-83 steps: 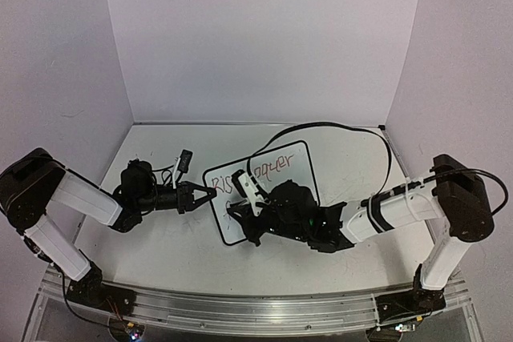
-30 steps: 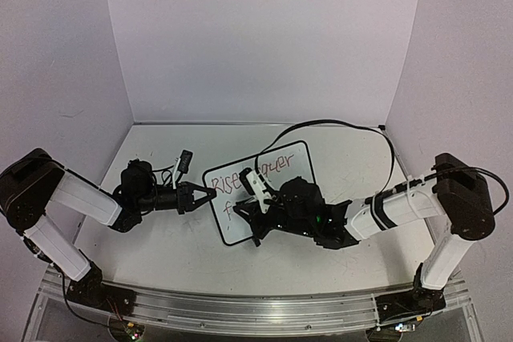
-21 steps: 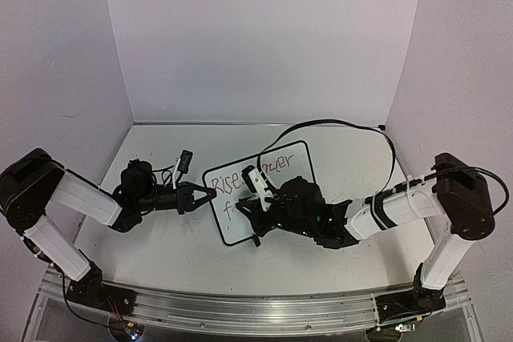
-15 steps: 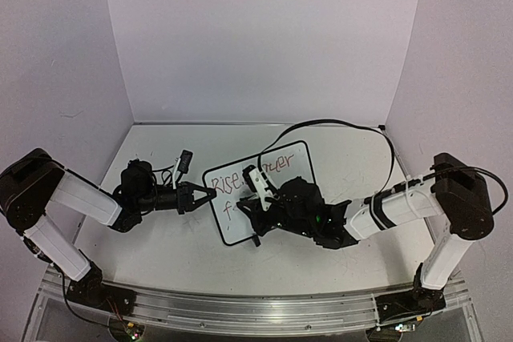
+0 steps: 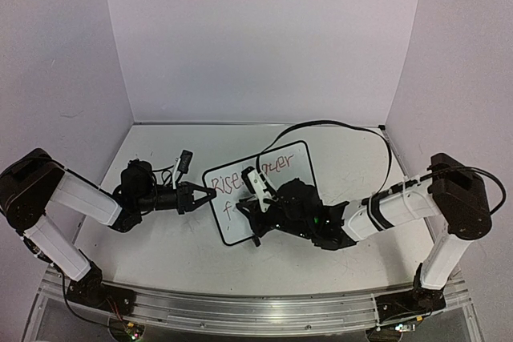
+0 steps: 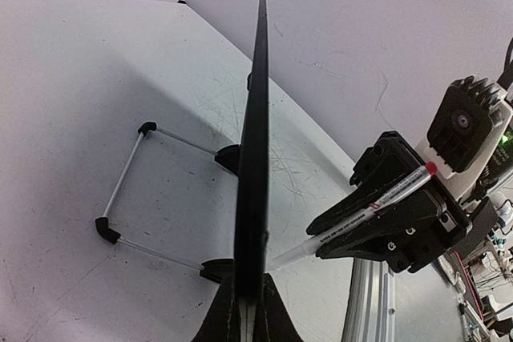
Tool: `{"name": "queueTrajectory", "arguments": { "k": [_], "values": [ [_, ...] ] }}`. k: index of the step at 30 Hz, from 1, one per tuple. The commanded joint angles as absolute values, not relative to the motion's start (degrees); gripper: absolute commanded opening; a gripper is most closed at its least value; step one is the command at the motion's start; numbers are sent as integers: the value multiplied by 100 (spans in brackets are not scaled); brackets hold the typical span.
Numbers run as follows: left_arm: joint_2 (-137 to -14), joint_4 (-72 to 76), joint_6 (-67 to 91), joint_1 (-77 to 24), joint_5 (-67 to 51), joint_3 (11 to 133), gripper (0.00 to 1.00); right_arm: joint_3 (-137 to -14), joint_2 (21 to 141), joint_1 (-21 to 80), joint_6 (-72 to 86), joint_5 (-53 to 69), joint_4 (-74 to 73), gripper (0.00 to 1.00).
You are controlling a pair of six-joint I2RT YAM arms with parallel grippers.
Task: Write a sentence on the whiteboard
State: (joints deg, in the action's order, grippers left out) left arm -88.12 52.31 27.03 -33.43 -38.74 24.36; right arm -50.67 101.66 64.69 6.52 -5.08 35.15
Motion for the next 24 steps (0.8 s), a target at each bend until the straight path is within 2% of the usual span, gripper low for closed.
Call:
{"name": "queueTrajectory", "arguments": {
  "k": [1,24],
  "values": [
    [-8768,4735,2593,-3350,-3682,2505,0,-5266,10298,6477,729,-685,3697,0],
    [-8788,4719,2584,-3352,-3688,2522,0,-5120,10223,6476,872,-1003,3691,0]
  ]
}}
